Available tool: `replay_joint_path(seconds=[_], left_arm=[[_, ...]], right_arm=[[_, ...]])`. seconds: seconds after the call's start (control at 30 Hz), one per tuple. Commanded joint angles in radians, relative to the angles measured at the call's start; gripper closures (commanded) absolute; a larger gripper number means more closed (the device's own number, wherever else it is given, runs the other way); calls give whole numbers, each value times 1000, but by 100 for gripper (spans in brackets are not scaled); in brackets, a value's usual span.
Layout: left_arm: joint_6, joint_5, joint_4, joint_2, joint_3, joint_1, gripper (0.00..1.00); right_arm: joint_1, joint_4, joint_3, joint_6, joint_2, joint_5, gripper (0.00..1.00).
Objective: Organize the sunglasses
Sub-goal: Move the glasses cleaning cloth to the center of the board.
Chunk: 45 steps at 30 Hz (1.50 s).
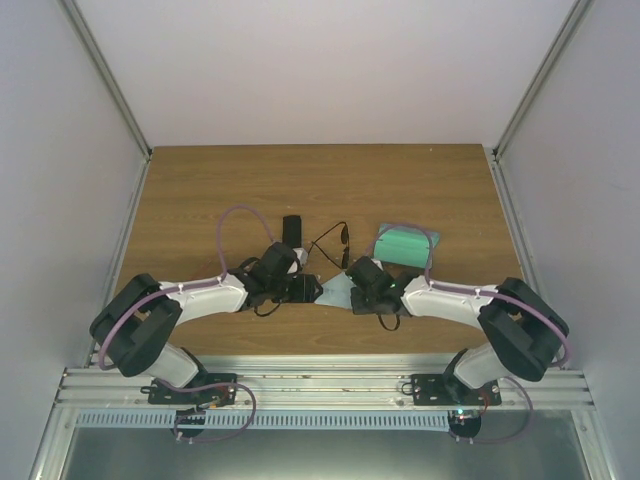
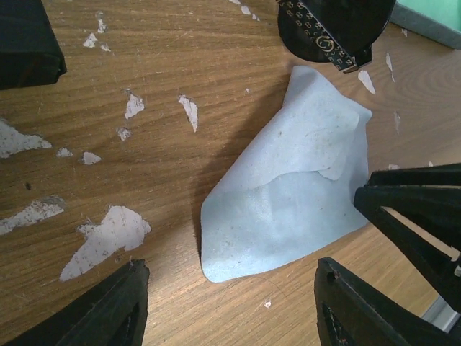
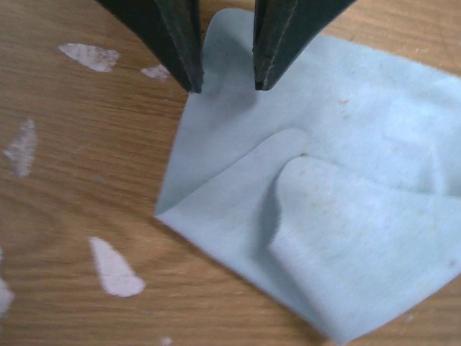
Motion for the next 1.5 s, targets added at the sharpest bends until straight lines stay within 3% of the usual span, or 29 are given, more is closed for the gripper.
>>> replay_joint_path(seconds=[0.0, 0.13, 0.6, 0.67, 0.77, 0.87, 1.0, 1.17, 1.47], left_arm=[[-4, -30, 11, 11, 20, -12, 37], [-4, -34, 11, 17, 22, -15, 38], [27, 70, 49, 22, 54, -89, 40], [31, 81, 77, 34, 71, -109, 41], [29, 90, 89, 63, 95, -140, 45], [20, 109, 107, 97, 113, -157, 51], [13, 122, 124, 153, 145, -185, 58], [5, 94, 112, 223, 203, -217, 62], [-22, -20, 13, 271, 213, -225, 69]], right_arm=[[32, 4, -28, 27, 30, -72, 85], [32, 4, -50, 58, -15, -75, 99], [43, -126, -188, 182, -252, -139, 99], [43, -160, -192, 208, -273, -114, 93], [43, -226, -159, 236, -333, -25, 74], [42, -261, -124, 251, -392, 37, 71], [41, -215, -128, 253, -402, 38, 83], [27, -38, -200, 258, -383, -85, 95], [-17, 112, -300, 259, -339, -202, 99]])
